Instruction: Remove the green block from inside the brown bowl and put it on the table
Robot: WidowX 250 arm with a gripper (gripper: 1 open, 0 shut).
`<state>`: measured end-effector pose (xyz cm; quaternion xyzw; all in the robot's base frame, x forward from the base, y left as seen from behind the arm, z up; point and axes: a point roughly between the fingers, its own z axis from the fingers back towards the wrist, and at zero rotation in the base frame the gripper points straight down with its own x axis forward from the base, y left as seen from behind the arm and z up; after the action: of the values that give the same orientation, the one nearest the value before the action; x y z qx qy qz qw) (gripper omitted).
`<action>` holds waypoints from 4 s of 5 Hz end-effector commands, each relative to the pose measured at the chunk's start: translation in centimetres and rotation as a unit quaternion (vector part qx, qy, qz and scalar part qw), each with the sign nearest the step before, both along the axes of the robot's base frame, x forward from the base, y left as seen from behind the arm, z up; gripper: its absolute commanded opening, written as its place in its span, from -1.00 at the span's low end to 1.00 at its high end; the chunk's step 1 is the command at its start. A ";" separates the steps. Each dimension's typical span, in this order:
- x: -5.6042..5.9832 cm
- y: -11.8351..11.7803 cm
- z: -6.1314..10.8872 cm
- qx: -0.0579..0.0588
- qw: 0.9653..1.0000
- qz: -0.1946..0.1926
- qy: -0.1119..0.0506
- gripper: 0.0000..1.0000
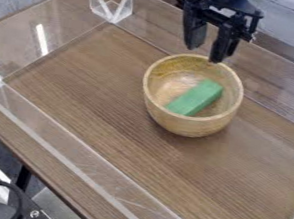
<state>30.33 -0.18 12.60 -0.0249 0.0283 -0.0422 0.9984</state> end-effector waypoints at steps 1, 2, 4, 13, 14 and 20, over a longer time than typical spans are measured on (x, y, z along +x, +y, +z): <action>0.4 0.1 0.6 -0.002 1.000 -0.012 -0.014 1.00; 0.3 0.1 0.7 0.009 1.000 -0.014 -0.010 1.00; -0.4 0.1 -0.6 0.012 1.000 -0.013 -0.004 1.00; -1.0 -0.6 -4.6 0.003 0.996 -0.046 0.075 -1.00; -1.1 -0.3 -4.3 -0.009 0.996 -0.047 0.074 -1.00; 0.0 1.8 0.9 0.035 0.997 -0.060 -0.016 -1.00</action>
<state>29.91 1.60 12.15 0.0072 0.0412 -0.0952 0.9946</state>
